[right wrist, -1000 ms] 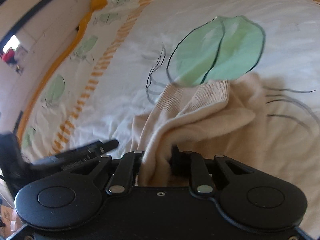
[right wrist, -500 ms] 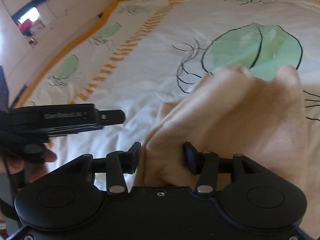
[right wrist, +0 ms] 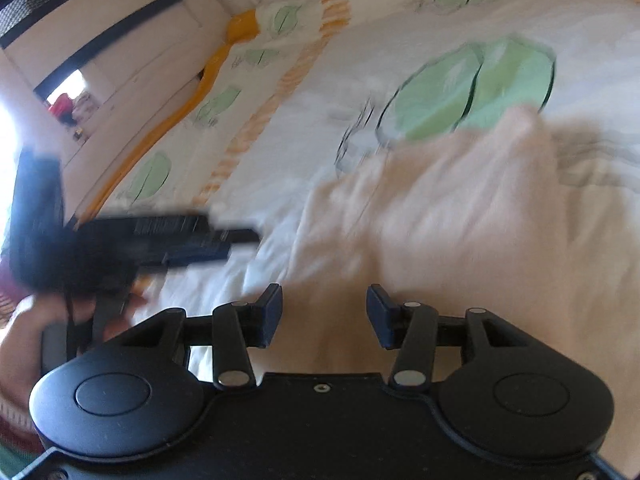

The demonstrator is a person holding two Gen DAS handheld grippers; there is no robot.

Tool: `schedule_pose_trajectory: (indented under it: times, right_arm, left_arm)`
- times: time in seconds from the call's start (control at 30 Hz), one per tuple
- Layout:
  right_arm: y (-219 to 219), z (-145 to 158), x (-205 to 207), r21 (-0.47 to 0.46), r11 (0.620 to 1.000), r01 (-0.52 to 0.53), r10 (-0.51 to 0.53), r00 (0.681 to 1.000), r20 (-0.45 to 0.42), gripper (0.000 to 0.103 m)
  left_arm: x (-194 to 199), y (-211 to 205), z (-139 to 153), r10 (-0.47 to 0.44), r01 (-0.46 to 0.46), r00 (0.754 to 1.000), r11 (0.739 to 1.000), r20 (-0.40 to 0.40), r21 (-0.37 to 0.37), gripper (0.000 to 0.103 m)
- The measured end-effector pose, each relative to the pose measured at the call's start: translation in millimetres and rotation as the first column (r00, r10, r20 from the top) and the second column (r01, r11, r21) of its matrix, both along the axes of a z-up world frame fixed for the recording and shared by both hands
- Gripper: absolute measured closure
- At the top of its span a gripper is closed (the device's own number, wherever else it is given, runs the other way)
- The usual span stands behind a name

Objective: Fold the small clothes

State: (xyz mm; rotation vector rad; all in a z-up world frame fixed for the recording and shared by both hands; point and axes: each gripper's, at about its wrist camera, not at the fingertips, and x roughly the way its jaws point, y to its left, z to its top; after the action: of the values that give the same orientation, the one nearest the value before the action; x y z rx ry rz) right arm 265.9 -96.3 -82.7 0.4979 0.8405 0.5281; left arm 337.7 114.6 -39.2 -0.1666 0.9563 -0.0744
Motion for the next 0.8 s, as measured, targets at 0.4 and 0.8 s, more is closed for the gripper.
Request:
schedule_pose_trajectory:
  times: [0.4, 0.8]
  right_arm:
    - [70.5, -7.0, -33.2, -0.136, 0.976, -0.171, 0.187, 0.976, 0.109, 0.041]
    - [49.8, -0.4, -52.8, -0.123, 0.983, -0.132, 0.149, 0.98, 0.134, 0.042]
  left_arm:
    - [-3.7, -34.7, -16.3, -0.186, 0.188, 0.981, 0.981, -0.054, 0.039, 0.051]
    - [-2.9, -10.8, -19.7, -0.148, 0.137, 0.98, 0.987, -0.133, -0.088, 0.051]
